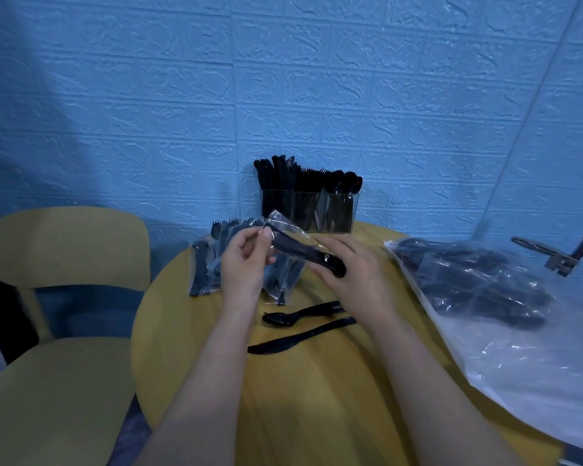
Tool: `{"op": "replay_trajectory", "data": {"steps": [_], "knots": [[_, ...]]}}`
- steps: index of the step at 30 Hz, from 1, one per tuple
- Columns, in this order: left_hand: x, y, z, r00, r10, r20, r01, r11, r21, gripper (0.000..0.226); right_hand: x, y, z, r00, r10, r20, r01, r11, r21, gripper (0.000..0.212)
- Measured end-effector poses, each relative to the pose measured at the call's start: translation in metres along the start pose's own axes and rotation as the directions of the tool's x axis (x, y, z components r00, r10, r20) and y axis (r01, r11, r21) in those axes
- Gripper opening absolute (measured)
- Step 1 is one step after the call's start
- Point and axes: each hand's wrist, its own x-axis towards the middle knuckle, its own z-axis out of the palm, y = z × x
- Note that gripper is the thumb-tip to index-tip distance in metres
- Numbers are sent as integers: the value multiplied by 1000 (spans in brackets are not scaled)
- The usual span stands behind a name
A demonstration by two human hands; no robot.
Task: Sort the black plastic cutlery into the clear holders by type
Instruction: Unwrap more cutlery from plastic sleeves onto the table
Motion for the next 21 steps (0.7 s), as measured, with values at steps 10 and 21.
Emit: {"op": "replay_trajectory", "data": {"steps": [10, 21], "knots": [[-3, -2, 3, 977, -49, 209, 51, 999, -2, 33, -5, -17, -8, 960, 133, 247, -247, 819, 519, 23], [-5, 1, 5, 962, -23, 272, 30, 999, -20, 31, -1, -17, -9, 988, 152, 7, -130, 818, 561, 35]]}}
